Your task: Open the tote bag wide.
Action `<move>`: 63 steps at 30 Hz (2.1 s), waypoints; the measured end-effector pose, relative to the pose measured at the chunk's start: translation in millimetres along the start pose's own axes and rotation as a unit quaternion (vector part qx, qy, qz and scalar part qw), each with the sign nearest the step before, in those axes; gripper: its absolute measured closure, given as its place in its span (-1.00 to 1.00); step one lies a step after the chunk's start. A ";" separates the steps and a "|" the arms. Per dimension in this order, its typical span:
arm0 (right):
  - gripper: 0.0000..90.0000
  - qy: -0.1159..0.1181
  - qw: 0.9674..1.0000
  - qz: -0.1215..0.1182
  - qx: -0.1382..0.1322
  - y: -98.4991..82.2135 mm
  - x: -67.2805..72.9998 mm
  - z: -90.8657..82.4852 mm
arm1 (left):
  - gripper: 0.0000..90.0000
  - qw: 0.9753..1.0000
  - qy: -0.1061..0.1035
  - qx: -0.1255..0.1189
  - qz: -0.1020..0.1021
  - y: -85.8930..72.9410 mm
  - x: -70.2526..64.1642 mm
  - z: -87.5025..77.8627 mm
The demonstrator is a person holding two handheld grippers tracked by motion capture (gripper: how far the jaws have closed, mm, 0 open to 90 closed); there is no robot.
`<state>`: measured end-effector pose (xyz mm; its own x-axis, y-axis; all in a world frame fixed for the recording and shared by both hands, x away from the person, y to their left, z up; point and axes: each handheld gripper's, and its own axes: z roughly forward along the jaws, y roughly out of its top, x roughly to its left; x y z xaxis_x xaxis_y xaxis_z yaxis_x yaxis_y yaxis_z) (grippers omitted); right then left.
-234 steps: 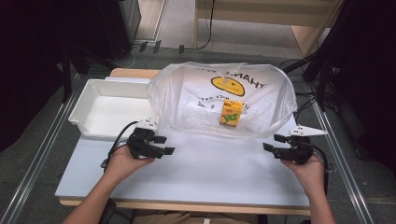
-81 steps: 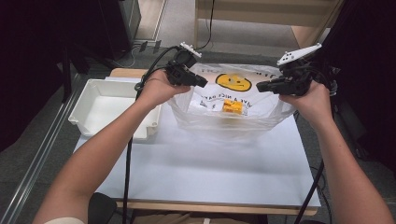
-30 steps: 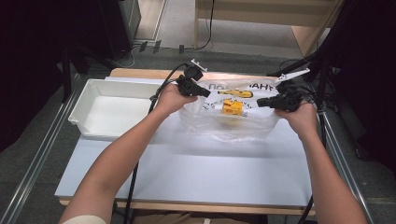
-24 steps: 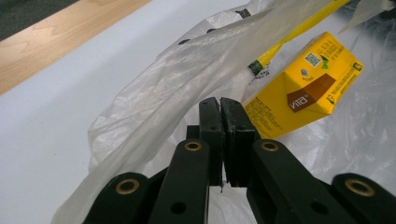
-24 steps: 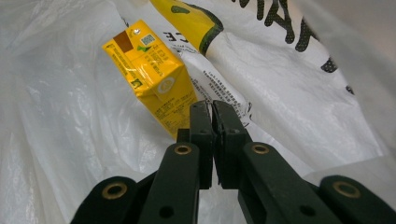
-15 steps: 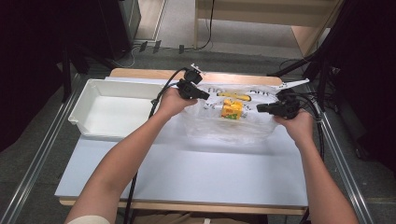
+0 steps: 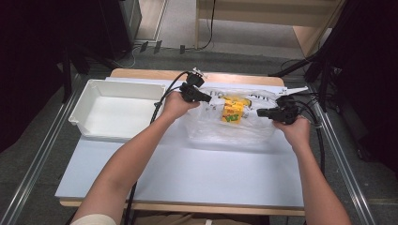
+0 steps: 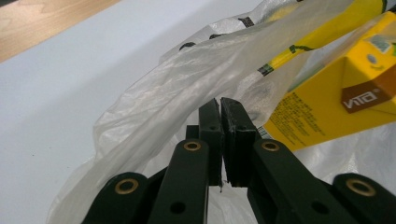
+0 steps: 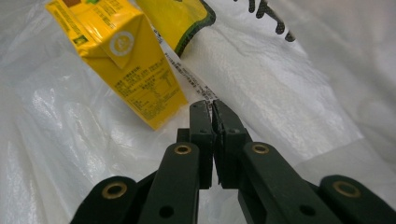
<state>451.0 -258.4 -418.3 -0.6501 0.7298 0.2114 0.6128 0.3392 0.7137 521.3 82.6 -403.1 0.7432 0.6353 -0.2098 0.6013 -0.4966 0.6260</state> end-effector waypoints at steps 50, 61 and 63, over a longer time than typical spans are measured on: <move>1.00 -0.083 0.992 0.093 0.005 -59.2 -33.7 20.1 | 1.00 0.996 0.042 -0.011 -0.078 -38.3 39.8 36.9; 1.00 -0.131 0.984 0.121 -0.005 -72.1 -43.6 3.7 | 1.00 0.991 0.081 -0.020 -0.109 -40.7 42.5 33.4; 1.00 -0.150 0.981 0.124 0.002 -74.1 -44.1 -0.7 | 1.00 0.990 0.089 -0.019 -0.106 -40.3 40.8 33.6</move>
<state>434.0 -316.0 -480.0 -0.3201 0.9318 0.1710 0.7369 0.1315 0.6631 537.2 108.7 -462.2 0.5365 0.8183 -0.2065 0.7245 -0.3211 0.6099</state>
